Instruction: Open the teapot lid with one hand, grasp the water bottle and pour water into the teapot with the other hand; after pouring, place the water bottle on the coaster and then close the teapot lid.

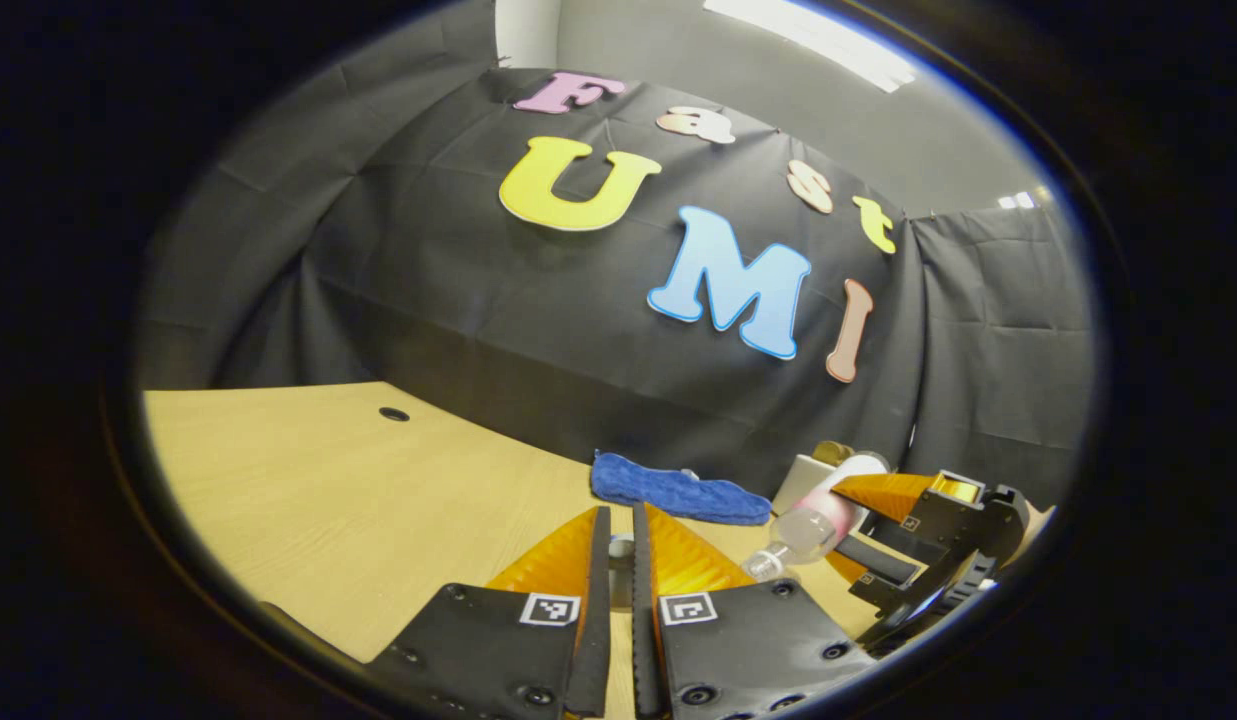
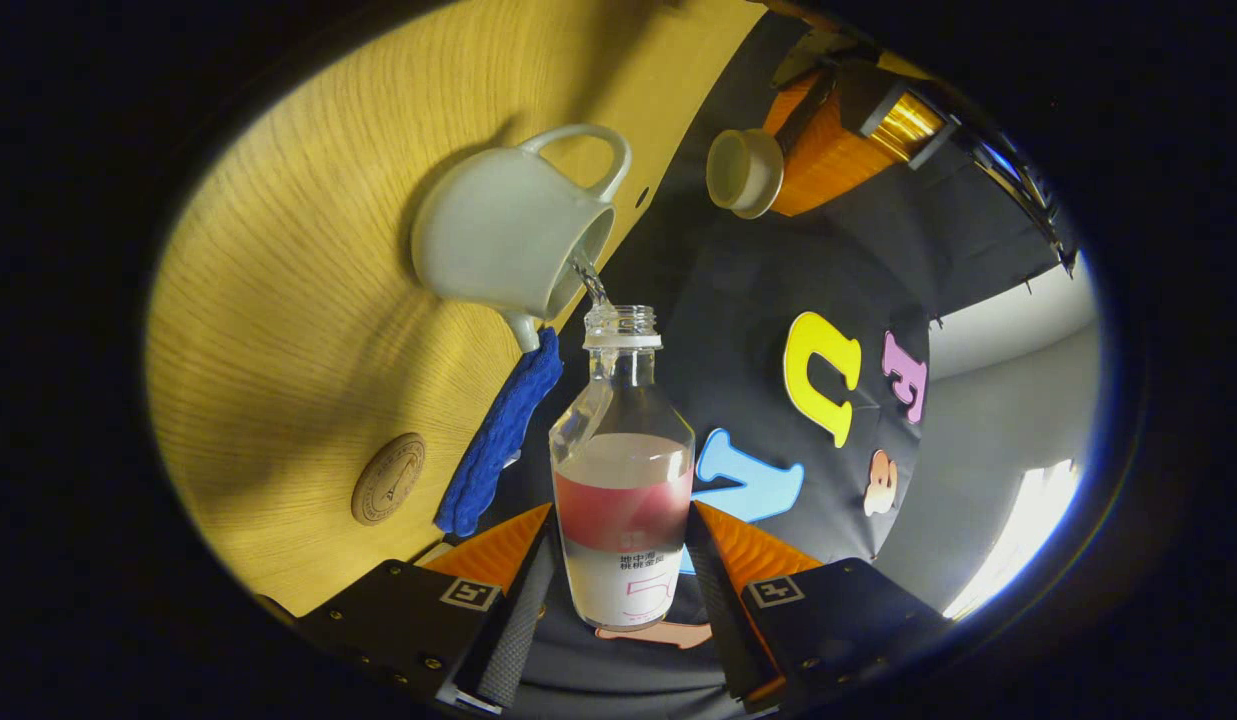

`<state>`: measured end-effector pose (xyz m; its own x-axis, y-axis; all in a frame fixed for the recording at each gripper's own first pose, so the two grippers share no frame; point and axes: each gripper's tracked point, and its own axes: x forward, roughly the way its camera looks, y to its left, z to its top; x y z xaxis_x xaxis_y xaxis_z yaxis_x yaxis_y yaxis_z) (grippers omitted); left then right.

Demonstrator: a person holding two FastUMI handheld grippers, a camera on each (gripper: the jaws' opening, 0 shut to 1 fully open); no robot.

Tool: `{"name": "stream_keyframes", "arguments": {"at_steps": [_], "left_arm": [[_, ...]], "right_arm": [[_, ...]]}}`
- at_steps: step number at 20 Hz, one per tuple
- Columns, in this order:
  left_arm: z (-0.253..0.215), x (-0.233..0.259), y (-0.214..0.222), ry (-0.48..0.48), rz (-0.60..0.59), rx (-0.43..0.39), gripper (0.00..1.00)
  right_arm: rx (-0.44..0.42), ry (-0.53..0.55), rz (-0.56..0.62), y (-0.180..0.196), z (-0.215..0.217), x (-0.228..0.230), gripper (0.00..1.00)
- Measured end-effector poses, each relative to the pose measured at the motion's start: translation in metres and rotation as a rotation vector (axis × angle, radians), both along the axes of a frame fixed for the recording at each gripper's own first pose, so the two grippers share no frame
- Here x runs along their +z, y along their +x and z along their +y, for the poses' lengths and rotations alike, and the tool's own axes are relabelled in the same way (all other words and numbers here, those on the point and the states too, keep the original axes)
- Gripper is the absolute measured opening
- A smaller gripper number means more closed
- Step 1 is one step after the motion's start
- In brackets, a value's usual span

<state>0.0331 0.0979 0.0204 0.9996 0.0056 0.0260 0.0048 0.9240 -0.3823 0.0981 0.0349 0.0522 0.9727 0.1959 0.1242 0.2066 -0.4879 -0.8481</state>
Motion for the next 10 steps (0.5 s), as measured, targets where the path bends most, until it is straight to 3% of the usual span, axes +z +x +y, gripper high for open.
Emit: {"name": "stream_keyframes", "arguments": {"at_steps": [10], "left_arm": [[0.0,-0.001,0.001,-0.004,0.004,-0.003,0.16]], "right_arm": [[0.027,-0.058,-0.061,0.003,0.003,0.018,0.75]]}}
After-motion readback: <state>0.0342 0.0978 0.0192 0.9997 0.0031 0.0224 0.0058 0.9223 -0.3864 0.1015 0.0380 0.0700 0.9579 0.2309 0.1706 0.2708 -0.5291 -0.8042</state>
